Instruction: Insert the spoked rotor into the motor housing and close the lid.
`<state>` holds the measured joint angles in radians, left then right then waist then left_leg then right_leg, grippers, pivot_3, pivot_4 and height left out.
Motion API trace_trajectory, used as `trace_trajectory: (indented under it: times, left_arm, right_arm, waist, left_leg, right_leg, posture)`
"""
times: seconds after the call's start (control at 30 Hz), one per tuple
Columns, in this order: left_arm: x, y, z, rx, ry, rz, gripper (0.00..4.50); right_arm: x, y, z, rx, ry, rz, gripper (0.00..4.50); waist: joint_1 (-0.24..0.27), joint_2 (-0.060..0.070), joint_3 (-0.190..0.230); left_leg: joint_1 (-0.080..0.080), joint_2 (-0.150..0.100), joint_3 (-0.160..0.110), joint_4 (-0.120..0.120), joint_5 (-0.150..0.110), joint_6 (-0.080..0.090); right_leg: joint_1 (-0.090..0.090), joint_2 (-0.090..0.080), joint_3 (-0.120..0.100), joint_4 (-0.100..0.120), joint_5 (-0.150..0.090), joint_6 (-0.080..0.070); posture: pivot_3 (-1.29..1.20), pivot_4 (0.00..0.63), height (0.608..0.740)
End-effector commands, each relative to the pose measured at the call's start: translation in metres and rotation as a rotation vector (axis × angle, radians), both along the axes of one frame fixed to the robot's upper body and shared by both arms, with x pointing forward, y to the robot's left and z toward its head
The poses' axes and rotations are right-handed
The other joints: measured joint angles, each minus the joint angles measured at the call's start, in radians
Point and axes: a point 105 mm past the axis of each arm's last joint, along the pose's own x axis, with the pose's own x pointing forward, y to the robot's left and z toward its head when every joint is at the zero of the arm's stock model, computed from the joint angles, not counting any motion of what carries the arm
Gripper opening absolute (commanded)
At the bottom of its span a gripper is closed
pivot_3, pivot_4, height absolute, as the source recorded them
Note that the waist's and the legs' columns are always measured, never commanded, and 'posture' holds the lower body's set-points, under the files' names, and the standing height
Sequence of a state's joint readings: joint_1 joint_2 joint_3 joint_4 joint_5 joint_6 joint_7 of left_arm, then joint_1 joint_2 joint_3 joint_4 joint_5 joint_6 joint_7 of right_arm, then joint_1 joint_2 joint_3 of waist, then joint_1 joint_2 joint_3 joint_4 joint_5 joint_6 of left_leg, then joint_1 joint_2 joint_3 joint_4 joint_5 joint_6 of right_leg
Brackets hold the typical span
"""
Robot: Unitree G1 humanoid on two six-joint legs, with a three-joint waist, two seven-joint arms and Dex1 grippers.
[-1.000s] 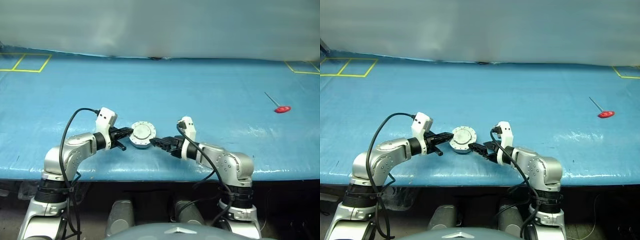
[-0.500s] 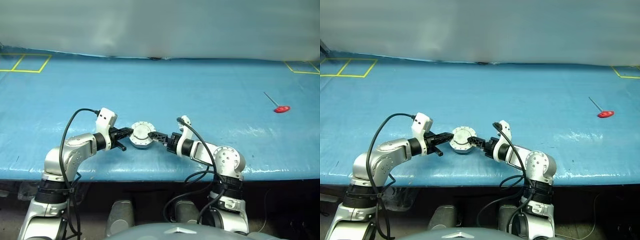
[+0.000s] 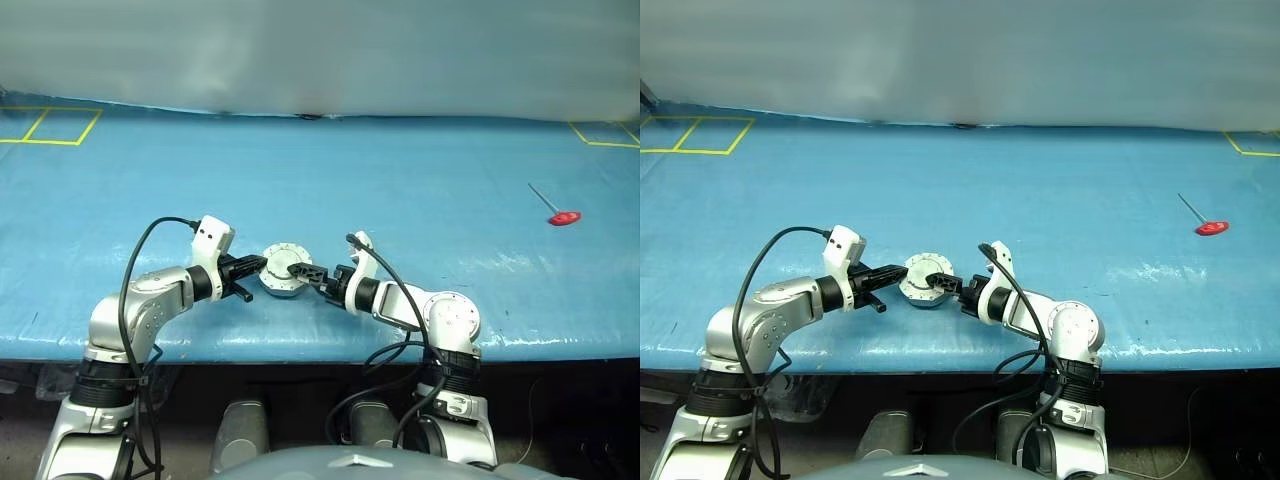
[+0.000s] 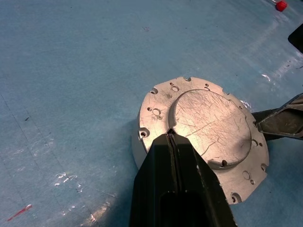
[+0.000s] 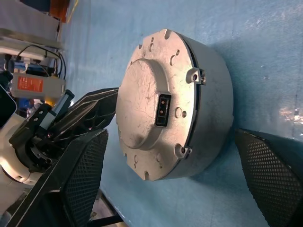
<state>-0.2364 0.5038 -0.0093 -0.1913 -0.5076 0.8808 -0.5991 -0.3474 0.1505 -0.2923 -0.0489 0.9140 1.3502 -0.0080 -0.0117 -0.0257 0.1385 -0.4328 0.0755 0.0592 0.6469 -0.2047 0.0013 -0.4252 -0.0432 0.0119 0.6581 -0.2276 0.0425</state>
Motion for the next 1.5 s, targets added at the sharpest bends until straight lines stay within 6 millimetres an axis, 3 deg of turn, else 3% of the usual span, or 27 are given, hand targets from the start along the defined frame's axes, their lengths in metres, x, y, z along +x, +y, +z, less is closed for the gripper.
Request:
trace_trajectory:
  times: [0.03, 0.2, 0.23, 0.37, 0.5, 0.63, 0.93, 1.23, 1.5]
  left_arm:
    - [-0.01, -0.009, -0.016, 0.006, 0.062, -0.036, 0.0]
    - [-0.01, -0.009, -0.016, 0.008, 0.065, -0.037, 0.0]
    - [-0.01, -0.009, -0.017, 0.008, 0.065, -0.037, 0.0]
    - [-0.01, -0.009, -0.017, 0.007, 0.067, -0.038, 0.0]
    - [-0.01, -0.01, -0.018, 0.006, 0.069, -0.04, 0.0]
    - [-0.011, -0.009, -0.019, 0.007, 0.072, -0.038, 0.0]
    - [-0.011, -0.008, -0.019, 0.005, 0.074, -0.032, 0.0]
    - [-0.012, -0.008, -0.019, 0.007, 0.073, -0.035, 0.0]
    - [-0.012, -0.009, -0.018, 0.002, 0.069, -0.039, 0.0]
  right_arm:
    - [-0.004, 0.047, 0.034, 0.262, -0.003, 0.025, 4.45]
    - [-0.002, 0.042, 0.035, 0.316, 0.027, -0.008, 4.45]
    - [-0.001, 0.041, 0.035, 0.324, 0.031, -0.013, 4.28]
    - [-0.002, 0.038, 0.036, 0.332, 0.04, -0.02, 3.31]
    - [-0.004, 0.034, 0.034, 0.306, 0.038, -0.012, 1.93]
    - [-0.006, 0.03, 0.029, 0.28, 0.047, -0.003, 1.24]
    - [-0.015, 0.031, 0.022, 0.244, 0.059, 0.04, 1.2]
    - [-0.038, 0.037, 0.013, 0.225, 0.08, 0.165, 1.18]
    - [-0.033, 0.037, 0.009, 0.222, 0.092, 0.118, 1.18]
  waist:
    - [0.0, 0.0, 0.0]
    - [0.0, 0.0, 0.0]
    - [0.0, 0.0, 0.0]
    - [-0.001, 0.001, 0.0]
    - [-0.001, 0.001, 0.001]
    - [-0.004, 0.001, 0.001]
    - [-0.012, 0.001, 0.001]
    - [-0.022, 0.002, 0.001]
    - [-0.025, 0.002, 0.001]
  left_leg:
    - [0.0, 0.0, 0.0, 0.0, 0.0, 0.0]
    - [-0.002, 0.0, 0.0, 0.0, 0.0, 0.0]
    - [-0.002, 0.0, 0.0, 0.0, 0.0, 0.0]
    - [-0.003, 0.0, 0.0, 0.0, 0.0, 0.0]
    - [-0.005, 0.0, -0.001, 0.0, 0.0, 0.0]
    - [-0.005, 0.0, -0.001, 0.0, 0.0, 0.001]
    - [-0.005, 0.0, -0.002, 0.0, 0.0, 0.001]
    - [-0.004, 0.001, -0.002, -0.001, 0.0, 0.001]
    - [-0.003, 0.001, -0.001, -0.001, 0.0, 0.001]
  right_leg:
    - [0.0, 0.0, 0.0, 0.0, 0.0, 0.0]
    - [0.0, 0.0, 0.0, 0.0, 0.0, 0.0]
    - [0.0, 0.0, 0.0, 0.0, 0.0, 0.0]
    - [-0.001, 0.0, 0.0, 0.0, 0.0, 0.0]
    - [-0.002, 0.001, 0.0, 0.0, 0.0, 0.0]
    - [-0.002, 0.001, 0.0, 0.0, 0.0, 0.0]
    - [-0.002, 0.001, 0.0, 0.0, 0.0, 0.0]
    - [-0.001, 0.002, 0.0, 0.0, -0.001, 0.0]
    - [-0.001, 0.002, 0.0, 0.0, -0.002, 0.002]
  posture:
    - [0.0, 0.15, 0.74]
    - [0.0, 0.15, 0.74]
    - [0.0, 0.15, 0.74]
    - [0.0, 0.15, 0.74]
    - [0.0, 0.15, 0.74]
    - [0.0, 0.15, 0.74]
    - [0.0, 0.15, 0.74]
    - [0.0, 0.15, 0.74]
    - [0.0, 0.15, 0.74]
